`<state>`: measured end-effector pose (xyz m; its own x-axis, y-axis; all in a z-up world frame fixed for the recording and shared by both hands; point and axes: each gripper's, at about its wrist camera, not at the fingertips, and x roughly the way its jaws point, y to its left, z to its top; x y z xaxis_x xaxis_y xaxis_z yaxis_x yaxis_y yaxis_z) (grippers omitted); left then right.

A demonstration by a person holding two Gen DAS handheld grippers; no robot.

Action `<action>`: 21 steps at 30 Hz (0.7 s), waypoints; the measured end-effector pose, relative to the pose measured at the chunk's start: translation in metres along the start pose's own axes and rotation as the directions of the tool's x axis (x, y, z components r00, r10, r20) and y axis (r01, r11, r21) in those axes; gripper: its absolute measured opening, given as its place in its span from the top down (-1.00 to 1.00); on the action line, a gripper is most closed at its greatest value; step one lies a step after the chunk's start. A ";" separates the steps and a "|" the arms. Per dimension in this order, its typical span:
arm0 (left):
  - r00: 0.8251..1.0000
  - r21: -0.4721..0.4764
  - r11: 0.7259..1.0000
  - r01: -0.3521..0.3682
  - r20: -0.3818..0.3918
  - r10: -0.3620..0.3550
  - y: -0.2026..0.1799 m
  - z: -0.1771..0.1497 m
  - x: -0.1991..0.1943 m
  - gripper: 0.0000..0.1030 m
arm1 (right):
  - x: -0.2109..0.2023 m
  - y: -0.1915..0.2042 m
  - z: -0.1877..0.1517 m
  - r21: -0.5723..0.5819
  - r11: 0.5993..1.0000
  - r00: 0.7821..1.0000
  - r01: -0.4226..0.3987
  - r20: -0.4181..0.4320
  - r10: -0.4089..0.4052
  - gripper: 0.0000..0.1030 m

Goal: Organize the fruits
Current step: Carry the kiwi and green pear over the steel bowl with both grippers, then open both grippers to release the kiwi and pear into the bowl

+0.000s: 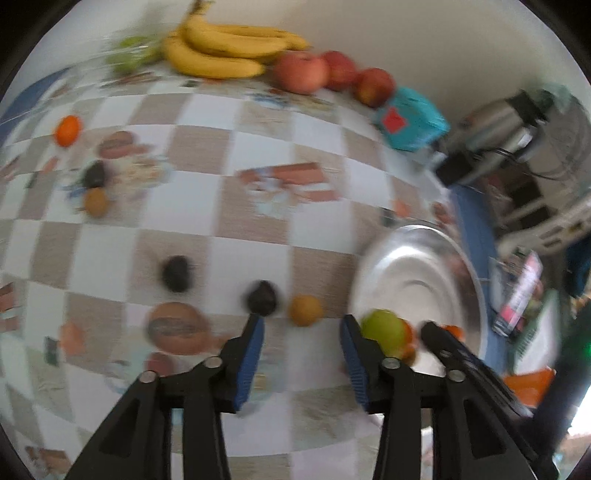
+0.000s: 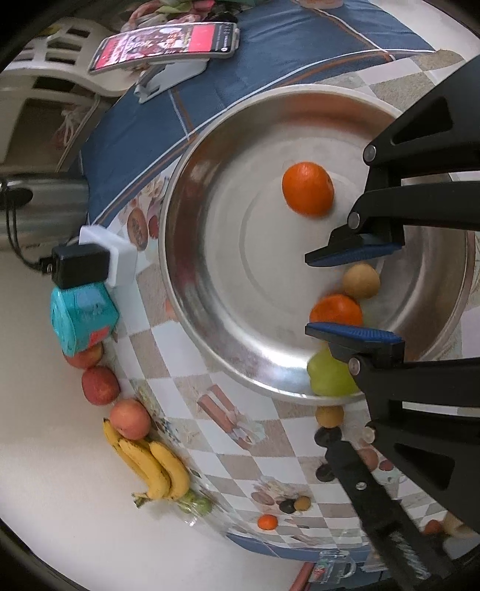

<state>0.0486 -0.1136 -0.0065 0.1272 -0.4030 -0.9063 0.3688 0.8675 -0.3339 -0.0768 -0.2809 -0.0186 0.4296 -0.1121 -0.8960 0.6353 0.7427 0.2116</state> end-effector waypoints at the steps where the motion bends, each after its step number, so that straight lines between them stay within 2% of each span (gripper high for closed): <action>1: 1.000 -0.015 1.000 -0.019 0.002 0.019 0.005 0.001 -0.001 -0.01 | -0.001 0.002 0.000 -0.008 1.000 1.000 -0.003 0.002 0.003 0.39; 3: 0.999 -0.048 0.998 -0.042 0.008 0.042 0.017 0.004 -0.003 -0.07 | -0.003 0.009 -0.002 -0.029 1.000 1.000 -0.011 0.006 0.011 0.39; 5: 0.998 -0.072 0.996 -0.057 0.016 0.058 0.027 0.006 -0.006 -0.24 | -0.005 0.016 -0.003 -0.051 0.999 1.000 -0.021 0.008 0.021 0.39; 8: 0.990 -0.083 0.988 -0.128 0.052 0.133 0.042 0.011 -0.015 -0.33 | -0.007 0.026 -0.006 -0.085 0.996 0.999 -0.035 0.011 0.036 0.39; 10: 0.981 -0.083 0.982 -0.171 0.073 0.177 0.049 0.012 -0.021 -0.49 | -0.008 0.034 -0.009 -0.110 0.993 0.999 -0.045 0.008 0.046 0.39; 12: 0.969 -0.081 0.972 -0.220 0.096 0.227 0.057 0.014 -0.028 -0.57 | -0.007 0.041 -0.012 -0.131 0.990 0.998 -0.054 0.002 0.055 0.39; 14: 0.953 -0.076 0.959 -0.273 0.119 0.280 0.062 0.015 -0.034 -0.61 | -0.006 0.049 -0.015 -0.158 0.985 0.998 -0.067 -0.009 0.066 0.29; 18: 0.918 -0.066 0.932 -0.356 0.164 0.362 0.069 0.017 -0.046 -0.95 | -0.005 0.065 -0.021 -0.212 0.975 0.998 -0.062 -0.011 0.061 0.01; 19: 0.909 -0.064 0.926 -0.372 0.176 0.377 0.070 0.017 -0.049 -0.96 | -0.004 0.068 -0.021 -0.220 0.973 0.998 -0.064 -0.011 0.063 -0.08; 21: 0.897 -0.064 0.919 -0.390 0.197 0.395 0.072 0.017 -0.054 -0.97 | -0.005 0.073 -0.023 -0.235 0.970 0.998 -0.066 -0.009 0.065 -0.10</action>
<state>0.0836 -0.0348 0.0225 0.4414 -0.0767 -0.8940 0.2303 0.9727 0.0302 -0.0472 -0.2107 -0.0082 0.4642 -0.0572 -0.8839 0.4367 0.8829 0.1723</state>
